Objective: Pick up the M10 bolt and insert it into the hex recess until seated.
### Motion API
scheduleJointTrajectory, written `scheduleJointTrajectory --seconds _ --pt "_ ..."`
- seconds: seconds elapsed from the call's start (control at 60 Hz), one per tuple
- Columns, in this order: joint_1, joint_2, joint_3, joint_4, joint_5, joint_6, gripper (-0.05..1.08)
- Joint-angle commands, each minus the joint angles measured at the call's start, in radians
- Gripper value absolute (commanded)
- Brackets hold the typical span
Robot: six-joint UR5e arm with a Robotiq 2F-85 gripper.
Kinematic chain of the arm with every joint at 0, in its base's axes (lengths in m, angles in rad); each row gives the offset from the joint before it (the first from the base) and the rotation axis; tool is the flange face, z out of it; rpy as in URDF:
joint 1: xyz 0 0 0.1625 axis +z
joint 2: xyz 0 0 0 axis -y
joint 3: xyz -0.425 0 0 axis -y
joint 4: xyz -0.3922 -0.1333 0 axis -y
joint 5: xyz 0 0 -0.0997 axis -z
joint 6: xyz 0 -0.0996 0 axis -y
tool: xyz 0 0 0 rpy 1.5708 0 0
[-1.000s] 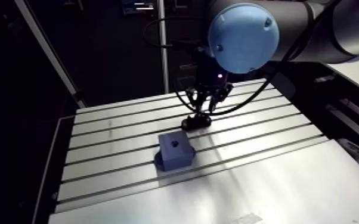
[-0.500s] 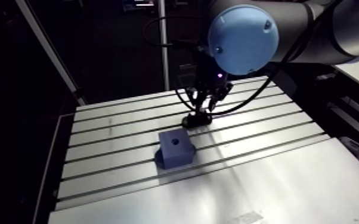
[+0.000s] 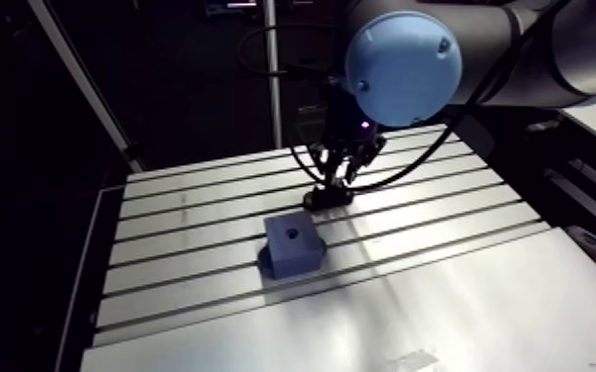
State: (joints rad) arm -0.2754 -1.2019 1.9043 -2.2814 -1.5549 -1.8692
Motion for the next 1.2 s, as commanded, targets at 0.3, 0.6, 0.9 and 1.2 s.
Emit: scheduleJointTrajectory --seconds 0.3,0.6,0.9,1.2 --pt "0.001 0.000 0.002 0.000 0.000 0.002 0.60" --pt "-0.001 0.000 -0.001 0.001 0.002 0.000 0.62" --pt "-0.002 0.005 -0.001 0.001 0.002 0.000 0.64" --pt "-0.002 0.005 -0.001 0.001 0.002 0.000 0.65"
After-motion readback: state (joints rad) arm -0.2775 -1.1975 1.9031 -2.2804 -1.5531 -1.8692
